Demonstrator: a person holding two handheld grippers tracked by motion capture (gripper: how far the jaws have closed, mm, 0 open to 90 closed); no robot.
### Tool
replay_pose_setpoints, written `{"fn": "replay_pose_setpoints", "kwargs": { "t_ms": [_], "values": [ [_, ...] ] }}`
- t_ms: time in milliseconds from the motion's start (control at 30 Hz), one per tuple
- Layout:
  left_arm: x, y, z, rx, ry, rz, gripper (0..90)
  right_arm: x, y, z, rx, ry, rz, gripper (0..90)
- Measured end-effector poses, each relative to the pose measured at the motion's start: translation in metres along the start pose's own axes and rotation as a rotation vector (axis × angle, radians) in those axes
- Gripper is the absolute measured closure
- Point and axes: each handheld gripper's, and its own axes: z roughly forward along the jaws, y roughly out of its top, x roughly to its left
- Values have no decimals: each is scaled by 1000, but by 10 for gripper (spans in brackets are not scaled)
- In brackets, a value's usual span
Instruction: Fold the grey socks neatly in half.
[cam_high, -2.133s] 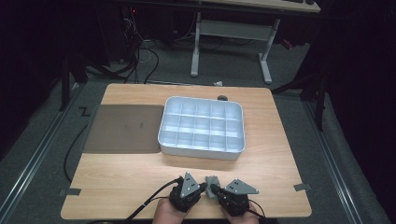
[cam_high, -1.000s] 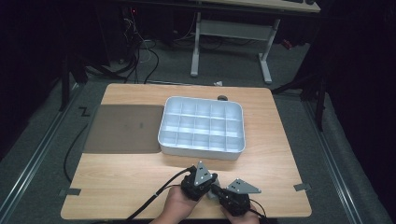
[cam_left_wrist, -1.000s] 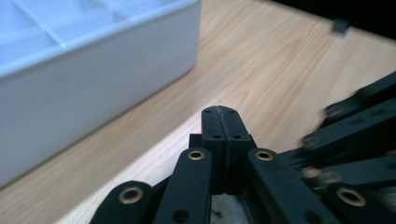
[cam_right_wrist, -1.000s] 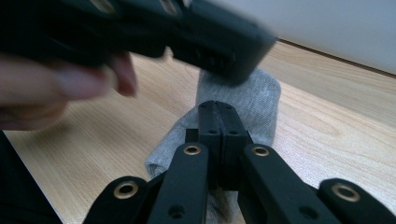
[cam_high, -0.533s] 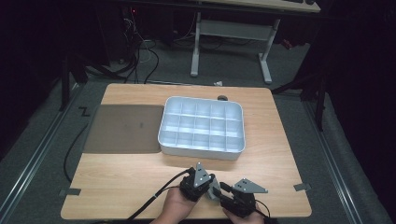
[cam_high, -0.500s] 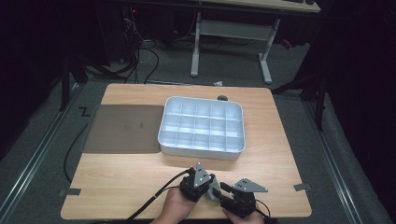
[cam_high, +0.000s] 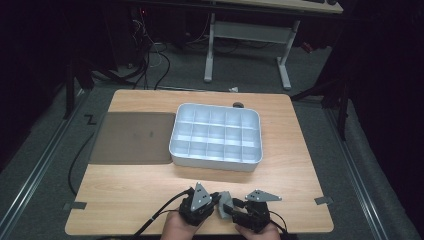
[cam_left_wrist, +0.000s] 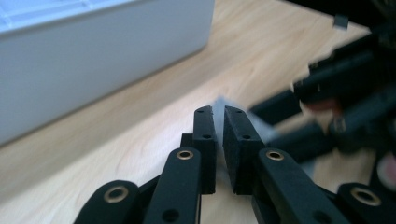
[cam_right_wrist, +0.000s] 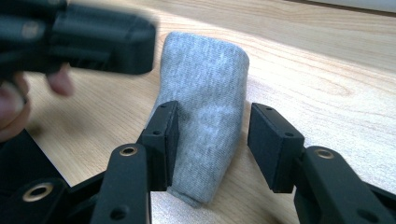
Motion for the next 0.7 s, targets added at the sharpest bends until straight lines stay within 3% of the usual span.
{"fn": "replay_pose_setpoints", "kwargs": {
  "t_ms": [167,500,633,700],
  "values": [
    [-7,-11,6,78,-21,10,862,1,0,1,9,17,0,560],
    [-8,-7,14,106,-17,18,889,-1,7,2,50,39,3,591],
    [-9,-9,15,109,-13,27,897,-7,9,3,77,76,42,590],
    [-10,-9,16,108,-12,30,900,-12,10,4,95,114,88,585]
  ]
}}
